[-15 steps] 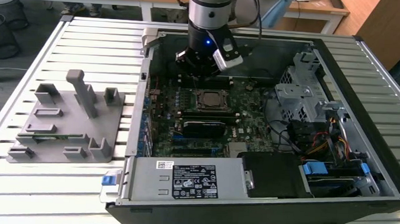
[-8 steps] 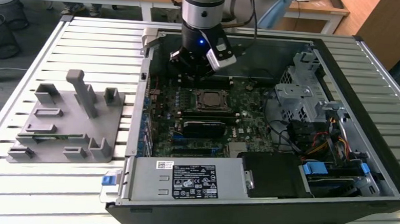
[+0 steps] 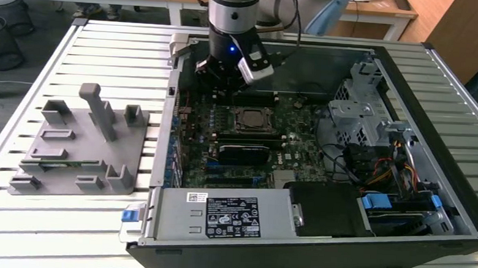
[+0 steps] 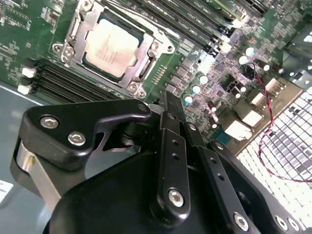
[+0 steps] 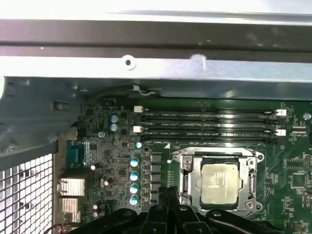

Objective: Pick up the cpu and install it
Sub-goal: 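Install the first cpu locking lever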

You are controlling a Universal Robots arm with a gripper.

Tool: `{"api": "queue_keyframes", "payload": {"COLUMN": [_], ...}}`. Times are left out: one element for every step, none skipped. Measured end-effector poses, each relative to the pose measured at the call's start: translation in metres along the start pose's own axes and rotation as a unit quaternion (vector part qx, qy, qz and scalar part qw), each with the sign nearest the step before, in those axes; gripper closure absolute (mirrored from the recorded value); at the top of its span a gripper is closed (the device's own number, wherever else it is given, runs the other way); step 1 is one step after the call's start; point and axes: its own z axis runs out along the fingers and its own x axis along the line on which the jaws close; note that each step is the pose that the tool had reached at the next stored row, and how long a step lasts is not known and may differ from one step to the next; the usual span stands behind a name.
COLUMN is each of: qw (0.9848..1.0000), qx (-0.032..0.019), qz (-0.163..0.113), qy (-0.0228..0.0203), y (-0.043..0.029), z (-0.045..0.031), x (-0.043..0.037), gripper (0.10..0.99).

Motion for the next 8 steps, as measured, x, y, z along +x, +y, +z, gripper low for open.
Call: {"api": "queue_keyframes", "payload": {"qw": [1.0000,1.0000,1.0000,1.0000,1.0000,1.0000,1.0000,1.0000], "qx": [0.0000,0.0000,0.0000,0.0000,-0.0001,-0.0001,-0.0001,-0.0001], "qz": [0.000,0.000,0.000,0.000,0.000,0.000,0.000,0.000], "qy": [-0.0001,-0.0002,-0.0002,-0.0003,-0.0003,-0.0004,-0.0005,-0.0006], "y": [0.0007,0.0014,0.0022,0.0031,0.0039,0.0049,0.0060,0.0075], "z": [-0.0001,0.0000,-0.0001,-0.0002,-0.0004,-0.0005,-0.0006,-0.0008], "x": [0.0007,0.0015,0.0021,0.0029,0.0036,0.0043,0.0050,0.0053], "gripper": [0.980,0.980,0.980,0.980,0.980,0.980,0.980,0.980]}}
